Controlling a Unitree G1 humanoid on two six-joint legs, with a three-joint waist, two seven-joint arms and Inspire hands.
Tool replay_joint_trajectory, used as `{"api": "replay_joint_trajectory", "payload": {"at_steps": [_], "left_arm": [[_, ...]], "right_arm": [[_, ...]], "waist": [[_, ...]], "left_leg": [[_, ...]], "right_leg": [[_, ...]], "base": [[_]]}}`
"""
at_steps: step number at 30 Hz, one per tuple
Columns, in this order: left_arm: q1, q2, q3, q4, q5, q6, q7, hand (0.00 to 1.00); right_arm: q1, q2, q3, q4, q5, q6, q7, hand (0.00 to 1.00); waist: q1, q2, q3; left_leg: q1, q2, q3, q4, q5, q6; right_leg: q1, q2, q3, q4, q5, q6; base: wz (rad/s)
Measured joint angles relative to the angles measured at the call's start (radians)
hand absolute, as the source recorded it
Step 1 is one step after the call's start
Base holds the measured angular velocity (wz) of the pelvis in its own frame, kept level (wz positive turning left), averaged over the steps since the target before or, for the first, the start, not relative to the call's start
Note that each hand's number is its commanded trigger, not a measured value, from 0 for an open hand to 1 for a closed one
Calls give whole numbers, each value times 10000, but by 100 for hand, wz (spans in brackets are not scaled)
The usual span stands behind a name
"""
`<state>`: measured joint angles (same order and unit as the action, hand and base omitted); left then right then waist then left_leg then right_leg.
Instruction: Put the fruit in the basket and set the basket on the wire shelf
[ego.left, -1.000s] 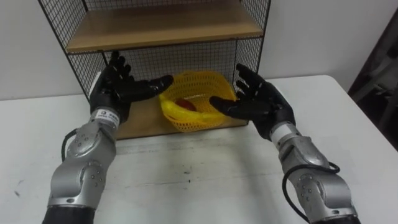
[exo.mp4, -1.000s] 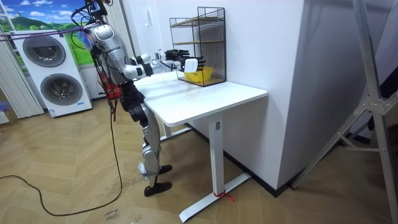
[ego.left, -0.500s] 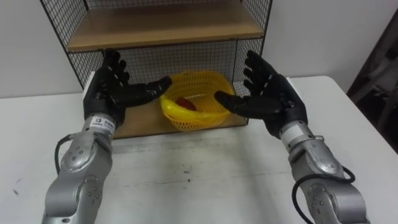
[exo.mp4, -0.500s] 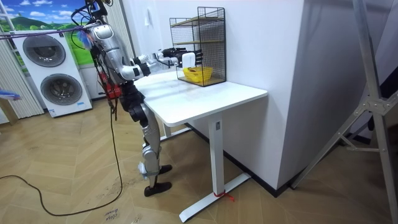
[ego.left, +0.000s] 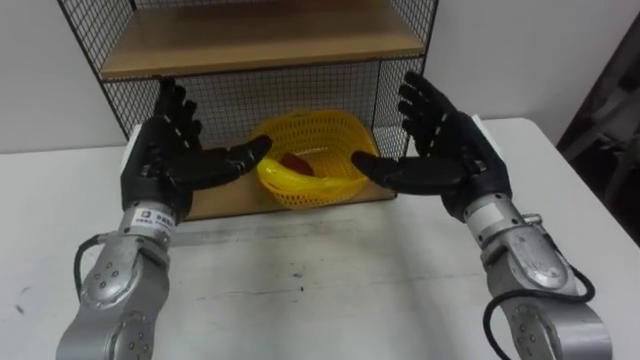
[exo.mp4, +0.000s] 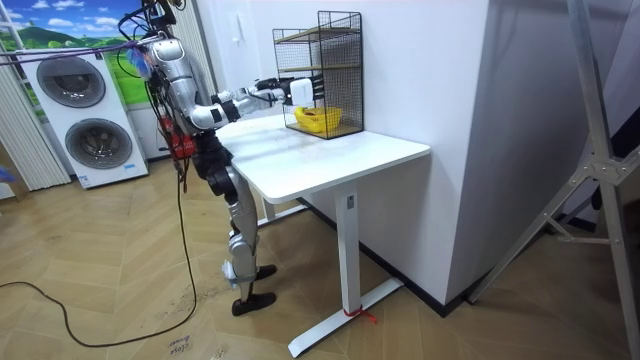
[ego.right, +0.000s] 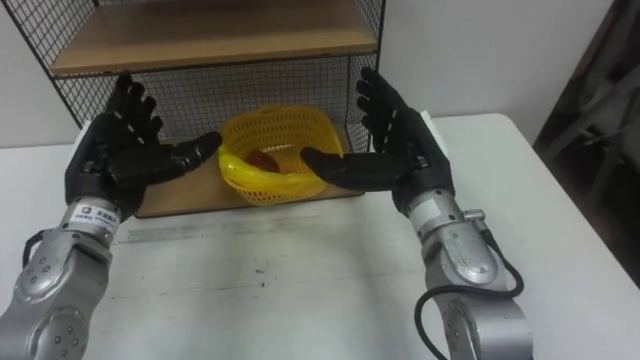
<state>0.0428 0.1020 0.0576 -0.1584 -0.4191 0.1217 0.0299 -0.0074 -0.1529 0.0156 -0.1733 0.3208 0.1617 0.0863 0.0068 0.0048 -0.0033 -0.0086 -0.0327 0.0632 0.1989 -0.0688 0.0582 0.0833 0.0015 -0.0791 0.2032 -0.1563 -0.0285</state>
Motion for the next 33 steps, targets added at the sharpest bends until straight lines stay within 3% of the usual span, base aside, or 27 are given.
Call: {"api": "replay_joint_trajectory", "payload": {"at_steps": [2,6,9,12,22,25,30,33], "left_arm": [[104,4,87,-83,0,-98,4,0],[233,119,407,-256,-12,-337,7,0],[525,298,595,-456,-15,-439,-75,0],[991,300,829,-976,12,-460,-253,0],[1737,369,2150,-983,-227,-645,-679,0],[1966,373,2812,-985,-178,-714,-690,0],[1978,387,4998,-985,-181,-928,-121,0],[2047,386,5891,-1136,-181,-985,485,0]], "right_arm": [[10,-34,-129,-26,-55,-13,-15,0],[509,-65,-478,-621,-122,-210,-65,0],[684,-197,-926,-784,-121,-408,-103,0],[777,-374,-1676,-858,-128,-417,-262,0],[1091,-424,-4033,-879,600,-1059,-1772,0],[1106,-476,-4860,-879,633,-1250,-2386,0],[1120,-743,-5800,-884,344,-1293,-3360,0],[1337,-939,-6235,-986,339,-1293,-3947,0]], "waist": [[1,-19,-49],[-20,-49,-68],[-12,-69,-42],[-9,-195,17],[-39,-127,28],[-29,-56,19],[-1,-1,-17],[44,6,-29]], "left_leg": [[21,4,7,0,-1,0],[20,6,5,15,-4,1],[20,6,0,13,-5,0],[20,10,0,11,-5,-1],[-117,28,42,-10,1,-8],[-158,33,30,-14,1,-14],[-238,33,-27,-25,17,-38],[-280,16,-101,-6,17,-38]], "right_leg": [[18,2,5,-1,-1,-1],[33,4,-2,-12,-2,-1],[41,6,-18,-13,-8,-8],[25,5,-24,-12,-51,-71],[-135,21,-17,-14,6,-16],[-190,35,0,-14,-26,-67],[-283,40,-28,9,-31,-71],[-285,31,-61,8,-30,-53]], "base": [[0],[0],[0],[0],[0],[0],[0],[7]]}}
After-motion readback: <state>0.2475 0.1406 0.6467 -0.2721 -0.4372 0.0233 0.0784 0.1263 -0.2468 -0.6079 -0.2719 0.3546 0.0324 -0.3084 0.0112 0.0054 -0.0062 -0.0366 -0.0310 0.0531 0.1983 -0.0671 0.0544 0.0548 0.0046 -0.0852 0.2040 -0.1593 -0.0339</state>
